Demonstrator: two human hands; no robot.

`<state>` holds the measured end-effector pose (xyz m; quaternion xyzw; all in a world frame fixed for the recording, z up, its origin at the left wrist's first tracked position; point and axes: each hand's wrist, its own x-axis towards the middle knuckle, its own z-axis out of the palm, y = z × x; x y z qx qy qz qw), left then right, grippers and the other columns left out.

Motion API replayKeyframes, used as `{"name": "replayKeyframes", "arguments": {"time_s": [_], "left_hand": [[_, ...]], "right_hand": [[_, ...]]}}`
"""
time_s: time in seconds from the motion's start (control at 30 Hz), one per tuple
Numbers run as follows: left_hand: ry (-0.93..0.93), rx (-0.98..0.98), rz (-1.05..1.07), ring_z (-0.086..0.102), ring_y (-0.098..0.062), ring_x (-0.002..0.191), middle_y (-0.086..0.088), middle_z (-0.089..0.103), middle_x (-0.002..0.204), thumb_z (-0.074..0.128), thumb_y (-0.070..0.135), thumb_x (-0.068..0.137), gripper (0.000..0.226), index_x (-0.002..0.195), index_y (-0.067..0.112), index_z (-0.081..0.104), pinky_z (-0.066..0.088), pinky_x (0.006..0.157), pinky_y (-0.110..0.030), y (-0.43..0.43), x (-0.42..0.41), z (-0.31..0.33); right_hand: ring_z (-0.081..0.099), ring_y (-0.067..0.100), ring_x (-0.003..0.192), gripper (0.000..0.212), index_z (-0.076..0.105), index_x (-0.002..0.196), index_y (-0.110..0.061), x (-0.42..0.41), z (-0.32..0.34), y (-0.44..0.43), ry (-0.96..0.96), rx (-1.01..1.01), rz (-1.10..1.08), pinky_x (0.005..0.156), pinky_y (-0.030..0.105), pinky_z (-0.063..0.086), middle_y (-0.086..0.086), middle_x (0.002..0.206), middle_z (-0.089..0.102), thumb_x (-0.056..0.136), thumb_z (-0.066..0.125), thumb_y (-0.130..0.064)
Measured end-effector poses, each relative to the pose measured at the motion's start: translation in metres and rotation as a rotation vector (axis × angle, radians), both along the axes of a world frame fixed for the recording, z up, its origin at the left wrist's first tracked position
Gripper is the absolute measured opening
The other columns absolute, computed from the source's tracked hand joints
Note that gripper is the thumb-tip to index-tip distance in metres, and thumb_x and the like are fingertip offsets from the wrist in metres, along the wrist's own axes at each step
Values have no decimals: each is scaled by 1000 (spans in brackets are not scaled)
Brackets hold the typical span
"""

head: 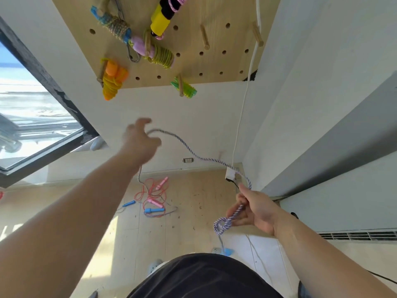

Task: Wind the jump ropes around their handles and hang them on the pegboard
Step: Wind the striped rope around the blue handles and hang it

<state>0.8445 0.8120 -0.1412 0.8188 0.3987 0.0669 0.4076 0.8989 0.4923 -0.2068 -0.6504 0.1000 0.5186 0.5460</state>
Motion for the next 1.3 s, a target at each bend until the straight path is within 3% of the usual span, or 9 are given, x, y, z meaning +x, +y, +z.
{"name": "replayKeyframes", "arguments": {"time_s": [0.13, 0.23, 0.3, 0.6, 0.73, 0.87, 0.97, 1.13, 1.3], "left_hand": [[69, -281, -374, 67, -20, 97, -2, 71, 105, 70, 38, 93, 19, 104, 23, 69, 54, 84, -36, -69, -33, -20], [99, -611, -595, 67, -6, 105, 7, 76, 105, 59, 46, 95, 27, 106, 26, 73, 45, 88, -18, -111, -62, -19], [48, -707, -610, 69, -8, 102, 6, 76, 101, 57, 36, 100, 25, 110, 19, 72, 50, 90, -23, -119, -73, -22], [-8, -481, -386, 54, -14, 69, 4, 57, 69, 47, 23, 107, 36, 78, 29, 68, 52, 92, -51, -111, -73, -22], [-6, -510, -327, 55, -9, 71, 4, 61, 83, 52, 22, 101, 11, 104, 26, 62, 54, 86, -41, -116, -68, -20], [-41, -520, -357, 56, -4, 73, 7, 64, 80, 49, 6, 96, 19, 102, 21, 59, 45, 72, -19, -123, -64, -13], [-99, -516, -358, 56, -1, 70, 11, 63, 73, 51, 3, 95, 16, 95, 17, 59, 46, 71, -21, -124, -64, -9], [-121, -534, -351, 56, -17, 81, 0, 65, 80, 43, -2, 93, 27, 99, 20, 58, 44, 77, -37, -114, -65, -8], [30, -446, -426, 66, -31, 96, 1, 77, 89, 44, 8, 93, 27, 87, 18, 69, 45, 102, -47, -97, -73, -15]], "right_hand": [[71, 50, 91, 53, 38, 66, -19, -7, 39, 27, 91, 272, -140, 77, 53, 62, 27, 79, 66, 107, 30, -51], [74, 40, 79, 51, 38, 68, -19, -7, 51, 38, 115, 378, -216, 70, 49, 63, 22, 74, 65, 106, 32, -51], [74, 43, 85, 49, 41, 66, -18, -5, 54, 41, 121, 410, -277, 63, 43, 62, 19, 73, 63, 105, 40, -48], [72, 32, 78, 26, 62, 94, -5, 4, 46, 38, 65, 277, -343, 66, 42, 64, 17, 82, 67, 94, 68, -30], [67, 17, 76, 33, 68, 106, -12, -6, 40, 35, -437, -119, 39, 71, 40, 60, 8, 96, 71, 88, 76, -39], [57, -1, 96, 29, 63, 106, -47, -12, 42, 39, -901, -51, 428, 82, 20, 48, -19, 107, 61, 83, 80, -42], [58, 0, 100, 15, 67, 100, -46, -16, 43, 42, -1027, 12, 558, 80, 20, 43, -24, 101, 65, 90, 74, -36], [59, 6, 76, 22, 60, 78, -41, -20, 51, 44, -1073, 78, 535, 67, 27, 47, -18, 81, 63, 94, 69, -29], [62, 23, 82, 21, 60, 84, -11, -18, 67, 49, -624, 338, 93, 83, 36, 51, 8, 83, 67, 103, 51, -11]]}}
